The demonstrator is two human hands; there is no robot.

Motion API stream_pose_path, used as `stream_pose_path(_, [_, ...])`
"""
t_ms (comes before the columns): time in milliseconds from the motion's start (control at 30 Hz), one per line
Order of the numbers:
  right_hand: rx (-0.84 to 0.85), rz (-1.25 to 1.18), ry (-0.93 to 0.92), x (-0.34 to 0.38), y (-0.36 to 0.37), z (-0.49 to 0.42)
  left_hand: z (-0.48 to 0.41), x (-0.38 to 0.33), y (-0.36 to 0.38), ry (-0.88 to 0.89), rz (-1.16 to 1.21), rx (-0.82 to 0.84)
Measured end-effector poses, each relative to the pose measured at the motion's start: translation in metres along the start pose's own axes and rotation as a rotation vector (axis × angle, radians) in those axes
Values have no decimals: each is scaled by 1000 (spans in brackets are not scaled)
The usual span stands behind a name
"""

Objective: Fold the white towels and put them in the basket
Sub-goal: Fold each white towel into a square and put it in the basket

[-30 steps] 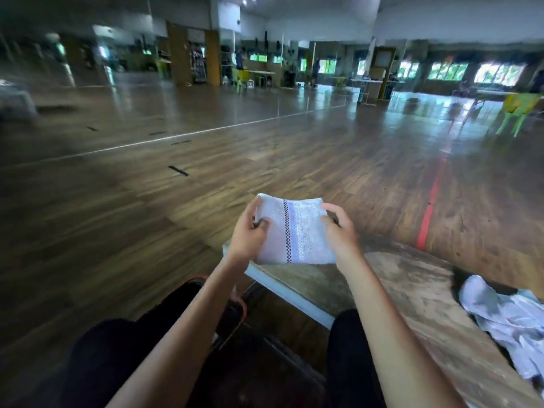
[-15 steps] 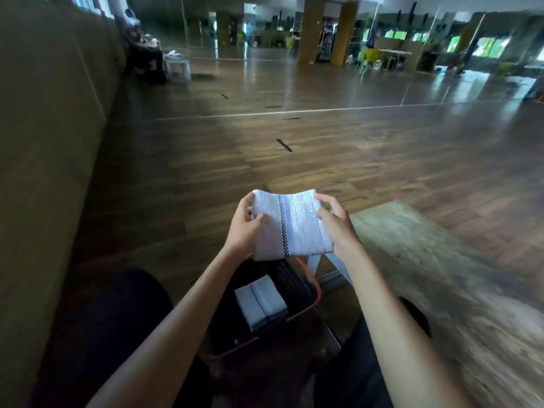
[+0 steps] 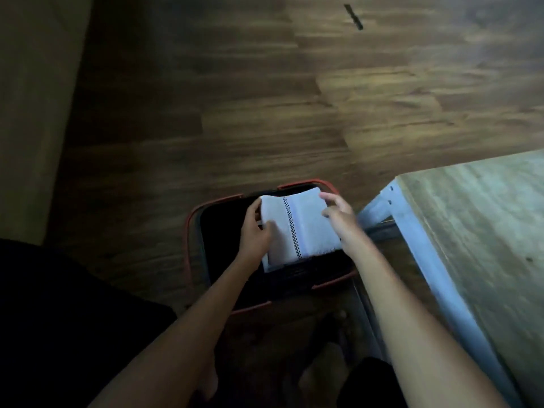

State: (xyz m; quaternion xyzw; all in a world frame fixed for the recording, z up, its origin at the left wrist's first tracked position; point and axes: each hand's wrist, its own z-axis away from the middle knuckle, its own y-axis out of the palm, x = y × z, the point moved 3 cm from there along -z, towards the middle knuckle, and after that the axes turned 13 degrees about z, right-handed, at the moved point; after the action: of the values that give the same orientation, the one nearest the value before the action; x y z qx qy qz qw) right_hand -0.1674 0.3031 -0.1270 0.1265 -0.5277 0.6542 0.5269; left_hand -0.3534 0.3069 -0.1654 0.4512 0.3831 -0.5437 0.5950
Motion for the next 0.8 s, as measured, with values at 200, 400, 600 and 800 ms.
stream_pose_path(200, [155, 6, 81, -58, 52, -78, -54, 94, 0, -122, -33, -76])
stream_pose_path(400, [183, -49, 136, -93, 84, -116, -85, 153, 1, -179, -80, -172])
stream_pose_path(600, [117, -96, 152, -115, 101, -123, -97, 170, -1, -150, -210, -179])
stream_pose_path(800, [152, -21, 87, -121, 103, -119, -95, 165, -4, -116, -306, -144])
